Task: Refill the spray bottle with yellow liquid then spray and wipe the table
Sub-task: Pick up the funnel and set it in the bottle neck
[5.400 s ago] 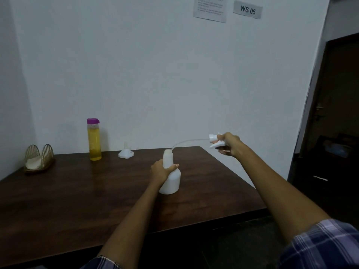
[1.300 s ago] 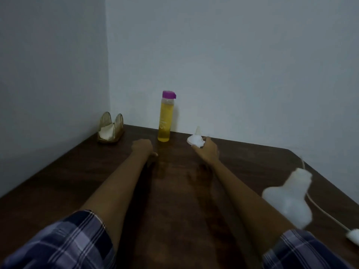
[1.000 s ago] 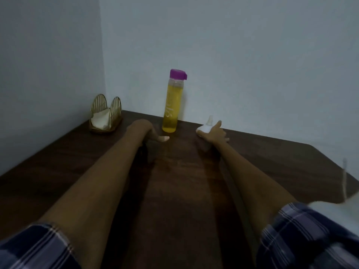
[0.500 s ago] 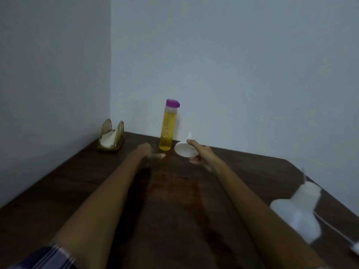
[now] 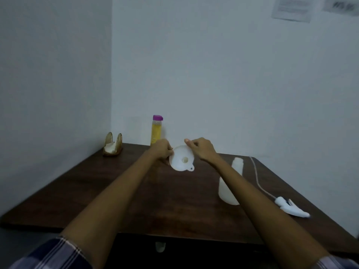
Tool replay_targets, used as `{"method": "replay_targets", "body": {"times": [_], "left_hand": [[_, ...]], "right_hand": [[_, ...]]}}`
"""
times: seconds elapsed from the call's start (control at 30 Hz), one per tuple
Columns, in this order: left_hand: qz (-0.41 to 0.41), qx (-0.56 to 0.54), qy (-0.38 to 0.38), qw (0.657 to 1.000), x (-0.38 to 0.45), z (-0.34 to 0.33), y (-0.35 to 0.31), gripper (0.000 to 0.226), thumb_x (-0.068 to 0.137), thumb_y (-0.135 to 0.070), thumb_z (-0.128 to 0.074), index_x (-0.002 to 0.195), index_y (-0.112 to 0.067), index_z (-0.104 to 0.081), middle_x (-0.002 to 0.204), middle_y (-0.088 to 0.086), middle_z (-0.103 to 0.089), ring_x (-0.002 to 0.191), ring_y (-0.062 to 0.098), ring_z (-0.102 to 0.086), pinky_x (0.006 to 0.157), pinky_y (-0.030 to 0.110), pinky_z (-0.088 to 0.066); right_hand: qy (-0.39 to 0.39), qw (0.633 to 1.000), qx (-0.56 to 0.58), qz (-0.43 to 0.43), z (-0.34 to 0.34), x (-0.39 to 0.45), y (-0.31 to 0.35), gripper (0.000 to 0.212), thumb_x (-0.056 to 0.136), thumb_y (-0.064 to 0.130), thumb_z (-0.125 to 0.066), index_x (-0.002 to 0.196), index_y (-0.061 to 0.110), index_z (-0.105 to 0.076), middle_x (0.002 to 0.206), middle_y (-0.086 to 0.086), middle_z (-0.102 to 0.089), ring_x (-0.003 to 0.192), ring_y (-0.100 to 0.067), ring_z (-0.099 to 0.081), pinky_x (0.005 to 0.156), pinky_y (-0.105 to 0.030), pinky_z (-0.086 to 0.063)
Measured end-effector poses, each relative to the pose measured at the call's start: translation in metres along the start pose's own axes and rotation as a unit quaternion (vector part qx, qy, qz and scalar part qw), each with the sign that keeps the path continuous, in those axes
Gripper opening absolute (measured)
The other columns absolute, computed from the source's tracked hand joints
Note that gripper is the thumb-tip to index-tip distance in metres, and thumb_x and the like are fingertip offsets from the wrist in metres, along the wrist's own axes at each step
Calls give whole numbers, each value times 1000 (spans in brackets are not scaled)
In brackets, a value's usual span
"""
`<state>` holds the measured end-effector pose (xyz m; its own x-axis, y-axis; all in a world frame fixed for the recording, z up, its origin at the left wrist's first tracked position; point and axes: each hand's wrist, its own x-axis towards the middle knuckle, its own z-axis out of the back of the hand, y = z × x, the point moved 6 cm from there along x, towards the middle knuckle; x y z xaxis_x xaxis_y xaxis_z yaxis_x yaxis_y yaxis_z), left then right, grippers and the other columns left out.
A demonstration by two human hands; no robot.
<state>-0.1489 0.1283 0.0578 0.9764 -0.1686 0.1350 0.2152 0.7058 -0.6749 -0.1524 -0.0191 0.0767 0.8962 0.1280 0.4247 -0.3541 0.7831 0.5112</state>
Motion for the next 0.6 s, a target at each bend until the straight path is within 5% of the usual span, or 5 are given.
{"method": "replay_targets", "body": {"times": [0.1, 0.23, 0.33, 0.5, 0.6], "left_hand": [[-43, 89, 57, 993, -7, -8, -47, 26, 94, -10, -51, 99, 10, -66, 100, 27, -68, 93, 36, -67, 63, 22, -48], [-95, 134, 62, 985, -8, -9, -104, 27, 93, -11, -52, 114, 1, -66, 107, 18, -68, 83, 25, -60, 59, 23, -44], [-125, 100, 52, 986, -4, -13, -136, 27, 93, -13, -54, 114, -2, -67, 97, 15, -67, 75, 17, -52, 54, 17, -44], [-73, -189, 13, 979, 0, -13, -155, 61, 96, -47, -38, 121, 7, -52, 102, 16, -63, 76, 25, -65, 51, 24, -56], [-11, -242, 93, 966, -8, -39, -156, 65, 94, -53, -37, 121, 6, -48, 97, 16, -67, 72, 24, -67, 51, 24, -58]], "right_hand": [[65, 997, 9, 42, 28, -11, 7, 58, 96, 29, -53, 45, 13, -30, 47, -2, -32, 44, -11, -31, 48, -20, -25], [108, 991, 77, 3, 69, -27, -7, 35, 94, 16, -57, 65, -4, -61, 53, -7, -46, 45, -12, -43, 45, -16, -35], [117, 983, 138, -11, 97, -38, -16, 19, 92, 6, -57, 87, -9, -68, 60, -9, -55, 49, -12, -50, 48, -16, -43], [-72, 977, 174, -97, 161, -41, -50, 18, 87, 2, -57, 71, -4, -63, 66, -14, -57, 48, -18, -52, 46, -21, -46], [-173, 964, 143, -146, 181, -47, -75, 12, 85, -3, -52, 77, 0, -61, 78, -19, -57, 49, -22, -58, 67, -38, -56]]}}
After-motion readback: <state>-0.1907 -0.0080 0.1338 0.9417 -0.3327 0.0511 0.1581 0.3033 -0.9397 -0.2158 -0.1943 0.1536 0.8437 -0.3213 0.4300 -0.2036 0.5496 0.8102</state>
